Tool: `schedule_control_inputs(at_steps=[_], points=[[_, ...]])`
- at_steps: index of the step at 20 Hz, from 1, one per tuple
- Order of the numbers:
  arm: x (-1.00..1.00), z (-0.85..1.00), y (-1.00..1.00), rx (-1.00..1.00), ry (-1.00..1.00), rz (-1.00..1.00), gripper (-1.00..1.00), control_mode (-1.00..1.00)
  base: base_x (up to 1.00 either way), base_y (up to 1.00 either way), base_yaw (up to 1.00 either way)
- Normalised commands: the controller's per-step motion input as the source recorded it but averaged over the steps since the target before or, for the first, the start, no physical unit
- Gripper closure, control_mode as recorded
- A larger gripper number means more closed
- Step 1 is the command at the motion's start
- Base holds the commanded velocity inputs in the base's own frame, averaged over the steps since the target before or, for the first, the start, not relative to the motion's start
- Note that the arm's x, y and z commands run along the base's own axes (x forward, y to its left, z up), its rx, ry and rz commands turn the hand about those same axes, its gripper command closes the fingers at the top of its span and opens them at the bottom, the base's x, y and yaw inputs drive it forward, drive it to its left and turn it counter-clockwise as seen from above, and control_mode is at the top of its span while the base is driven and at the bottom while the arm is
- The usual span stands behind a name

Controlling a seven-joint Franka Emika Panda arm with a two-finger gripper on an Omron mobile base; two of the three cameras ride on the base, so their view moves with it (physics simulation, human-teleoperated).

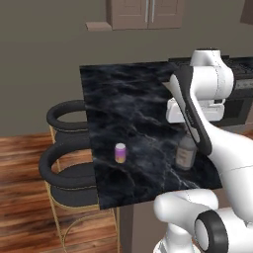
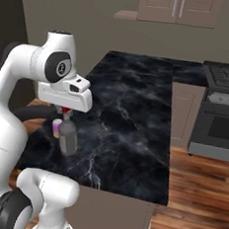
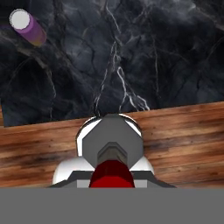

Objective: Move the drinks to the dining counter.

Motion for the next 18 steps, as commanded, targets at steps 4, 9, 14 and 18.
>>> schedule_control_inputs(at_steps=[4, 9, 14, 18], points=[[0.15, -0.04, 0.0, 0.0, 0.0, 0.0, 1.0, -1.0, 0.34, 0.03, 0.08], [0.79, -0.11, 0.0, 0.0, 0.0, 0.0, 1.0, -1.0, 0.0, 0.0, 0.0], [0.9, -0.12, 0.0, 0.0, 0.0, 0.0, 1.0, -1.0, 0.0, 0.0, 0.0], [0.79, -0.12, 0.03, 0.0, 0.0, 0.0, 1.0, -1.0, 0.0, 0.0, 0.0]])
